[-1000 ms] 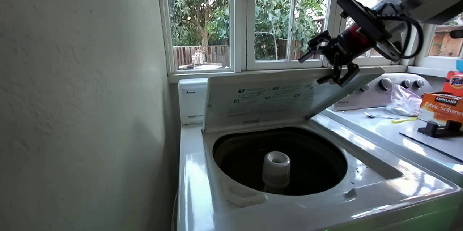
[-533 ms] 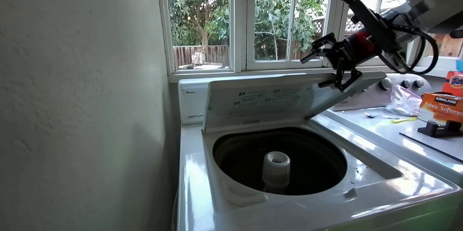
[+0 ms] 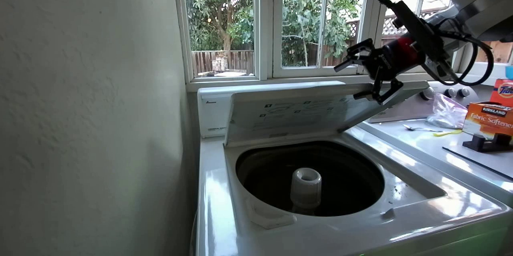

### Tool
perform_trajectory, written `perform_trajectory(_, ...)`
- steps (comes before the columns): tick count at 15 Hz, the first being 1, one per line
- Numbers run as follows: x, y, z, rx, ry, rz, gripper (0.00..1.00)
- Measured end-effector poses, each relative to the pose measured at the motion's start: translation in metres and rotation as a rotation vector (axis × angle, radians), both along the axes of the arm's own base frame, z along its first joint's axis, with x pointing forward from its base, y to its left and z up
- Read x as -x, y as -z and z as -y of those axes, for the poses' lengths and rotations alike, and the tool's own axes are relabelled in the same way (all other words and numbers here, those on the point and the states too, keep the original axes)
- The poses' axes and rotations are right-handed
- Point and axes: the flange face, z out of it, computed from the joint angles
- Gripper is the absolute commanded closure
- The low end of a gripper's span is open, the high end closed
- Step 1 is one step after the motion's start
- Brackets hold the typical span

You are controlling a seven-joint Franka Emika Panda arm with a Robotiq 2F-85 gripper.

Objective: Close the lid of the dryer

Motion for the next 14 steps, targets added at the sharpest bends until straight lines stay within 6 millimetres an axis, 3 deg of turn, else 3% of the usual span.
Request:
perform_trajectory(4,0.004,0.009,-0.002,0.031,-0.068,-0.041,0.00)
perform_trajectory(9,0.015,0.036,0.001,0.087,-0.257,-0.102,0.00)
perform_trajectory(14,0.017,0.056,0.001,0.089,-0.340,-0.109,0.00)
